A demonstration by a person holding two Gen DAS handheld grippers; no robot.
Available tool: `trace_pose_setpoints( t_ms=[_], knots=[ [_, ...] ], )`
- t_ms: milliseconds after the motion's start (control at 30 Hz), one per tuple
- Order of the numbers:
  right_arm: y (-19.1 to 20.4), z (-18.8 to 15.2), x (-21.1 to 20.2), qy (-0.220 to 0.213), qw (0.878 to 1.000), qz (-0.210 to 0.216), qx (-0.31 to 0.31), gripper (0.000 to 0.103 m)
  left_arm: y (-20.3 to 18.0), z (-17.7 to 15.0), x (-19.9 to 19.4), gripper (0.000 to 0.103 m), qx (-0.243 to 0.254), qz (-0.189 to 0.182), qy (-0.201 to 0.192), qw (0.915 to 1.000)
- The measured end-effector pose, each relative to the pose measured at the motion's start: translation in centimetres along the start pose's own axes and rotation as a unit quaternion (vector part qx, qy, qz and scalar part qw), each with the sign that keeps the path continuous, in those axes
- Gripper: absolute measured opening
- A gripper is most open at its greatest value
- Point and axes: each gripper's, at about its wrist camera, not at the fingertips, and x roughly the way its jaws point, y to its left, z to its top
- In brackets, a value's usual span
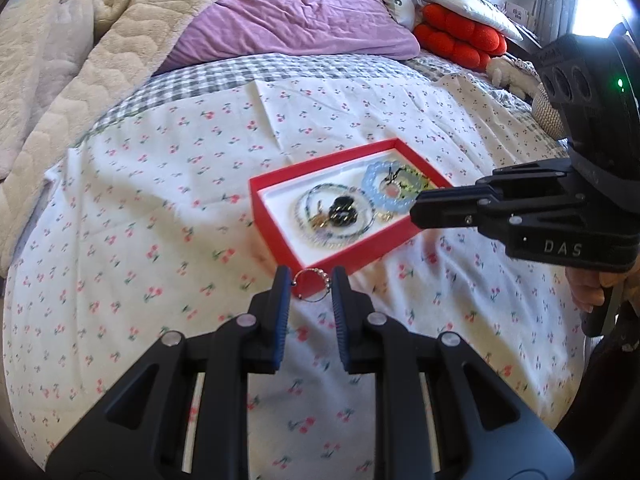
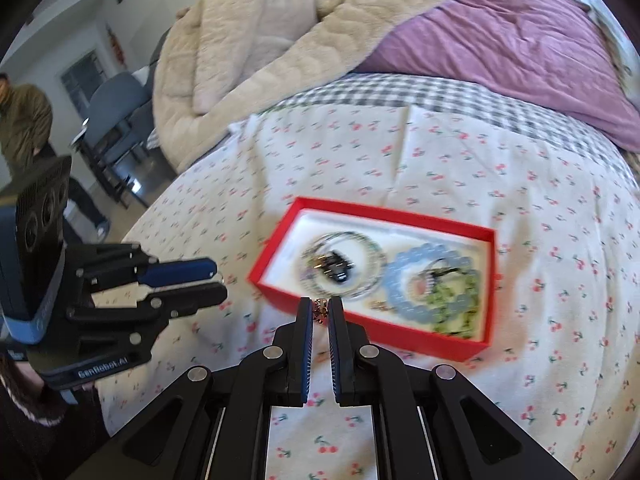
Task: Organize jewelry
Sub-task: 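Carry both pieces over the red box and open both tools inside, then withdraw both open tools from the red box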
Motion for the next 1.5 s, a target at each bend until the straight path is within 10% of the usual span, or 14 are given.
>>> trace_pose_setpoints(
  t_ms=[1133, 1433, 1500],
  knots=[
    [-7.2, 2.2, 2.4, -0.027, 0.993, 0.012, 0.113, 0.009, -2.7, 6.1, 7.4, 0.023, -0.027, -0.036, -0.042, 0.9981],
    [-7.8, 2.2, 1.9, -0.016, 0.991, 0.003, 0.131, 0.030, -1.9, 6.1, 6.9, 0.046, -0.042, -0.016, -0.036, 0.9984],
    [-7.7, 2.1, 1.4, -0.019, 0.991, 0.003, 0.131, 0.062, -1.9, 6.0, 6.5, 0.052, -0.043, -0.007, -0.034, 0.9985]
  ],
)
